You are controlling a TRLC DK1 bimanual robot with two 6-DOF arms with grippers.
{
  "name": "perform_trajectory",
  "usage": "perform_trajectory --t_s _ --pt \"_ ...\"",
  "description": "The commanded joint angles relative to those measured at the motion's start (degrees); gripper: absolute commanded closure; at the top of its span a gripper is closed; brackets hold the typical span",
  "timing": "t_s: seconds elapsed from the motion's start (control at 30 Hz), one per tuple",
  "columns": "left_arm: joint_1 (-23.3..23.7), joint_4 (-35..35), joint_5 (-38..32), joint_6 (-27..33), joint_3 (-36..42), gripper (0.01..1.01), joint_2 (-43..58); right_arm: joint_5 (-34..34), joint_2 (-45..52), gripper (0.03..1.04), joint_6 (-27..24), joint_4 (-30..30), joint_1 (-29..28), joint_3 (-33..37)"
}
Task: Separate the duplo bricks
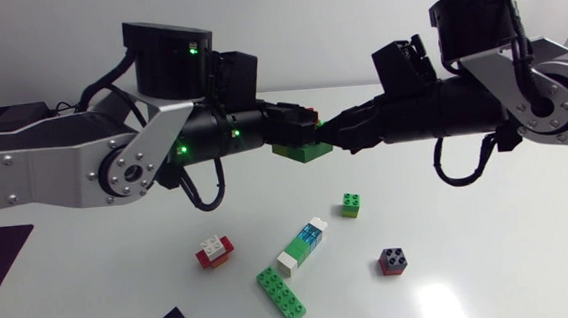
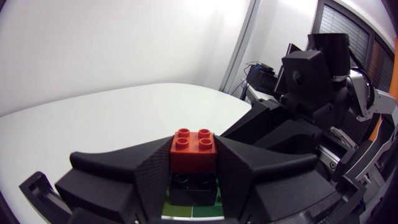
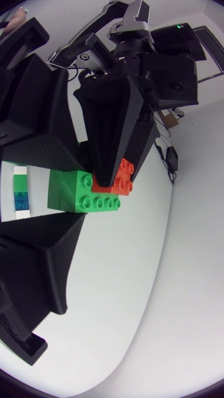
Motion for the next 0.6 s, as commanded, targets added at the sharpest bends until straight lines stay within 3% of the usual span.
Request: perform_trajectory --t_s 0.0,0.23,0.4,0.57 --pt "-0.4 0.9 0.8 -0.8 1.6 0.569 -3.6 0.7 0.4 0.85 0.5 0.5 0.4 -2.1" --pt "1.0 -4.4 2.1 -0.1 5.4 0.374 -6.4 2.3 0.4 0.85 -0.5 0.8 1.2 -2.6" --pt "3.5 -12.1 5.9 1.3 11.7 0.348 -5.3 5.5 -0.3 0.85 -2.3 0.6 3.5 -3.0" --pt "4.2 -22.6 8.2 5.3 18.2 0.359 -2.4 12.5 -2.5 0.85 -7.2 0.9 7.6 -4.4"
